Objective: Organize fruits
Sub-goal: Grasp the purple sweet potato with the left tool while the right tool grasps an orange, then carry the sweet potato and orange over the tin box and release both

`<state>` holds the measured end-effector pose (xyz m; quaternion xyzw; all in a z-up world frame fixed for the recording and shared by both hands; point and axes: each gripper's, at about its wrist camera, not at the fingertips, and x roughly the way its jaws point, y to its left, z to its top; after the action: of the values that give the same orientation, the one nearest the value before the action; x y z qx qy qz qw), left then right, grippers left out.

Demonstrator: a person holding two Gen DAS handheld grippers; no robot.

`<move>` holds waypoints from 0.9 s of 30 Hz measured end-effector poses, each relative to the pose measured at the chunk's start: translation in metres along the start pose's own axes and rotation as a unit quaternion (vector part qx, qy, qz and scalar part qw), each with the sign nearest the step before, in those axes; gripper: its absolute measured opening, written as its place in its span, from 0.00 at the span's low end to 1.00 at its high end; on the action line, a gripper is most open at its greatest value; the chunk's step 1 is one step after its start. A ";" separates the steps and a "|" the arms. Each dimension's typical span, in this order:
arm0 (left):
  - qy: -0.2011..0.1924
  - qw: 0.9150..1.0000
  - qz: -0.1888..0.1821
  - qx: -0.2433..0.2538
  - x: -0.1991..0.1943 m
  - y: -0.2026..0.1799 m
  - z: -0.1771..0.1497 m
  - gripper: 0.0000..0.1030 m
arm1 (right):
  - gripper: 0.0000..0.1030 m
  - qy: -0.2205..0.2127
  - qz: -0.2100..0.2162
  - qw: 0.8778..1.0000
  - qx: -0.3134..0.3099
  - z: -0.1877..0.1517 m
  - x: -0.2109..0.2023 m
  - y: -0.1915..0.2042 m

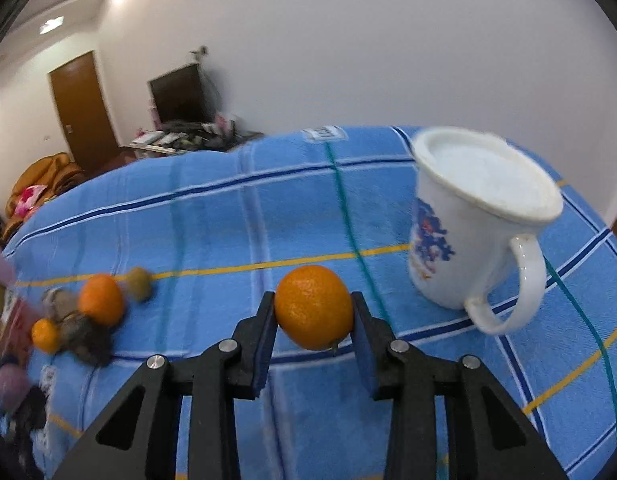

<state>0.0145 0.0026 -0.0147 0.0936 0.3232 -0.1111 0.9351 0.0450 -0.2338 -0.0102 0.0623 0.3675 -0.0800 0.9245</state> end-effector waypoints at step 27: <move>-0.031 0.999 -0.005 -0.033 -0.012 0.017 0.006 0.51 | 0.36 -0.088 0.062 0.993 -0.042 -0.049 -0.066 0.066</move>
<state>0.0136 0.0195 -0.0008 0.0579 0.2982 -0.1080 0.9466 -0.0218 -0.1541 0.0036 0.0386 0.2837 -0.0116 0.9581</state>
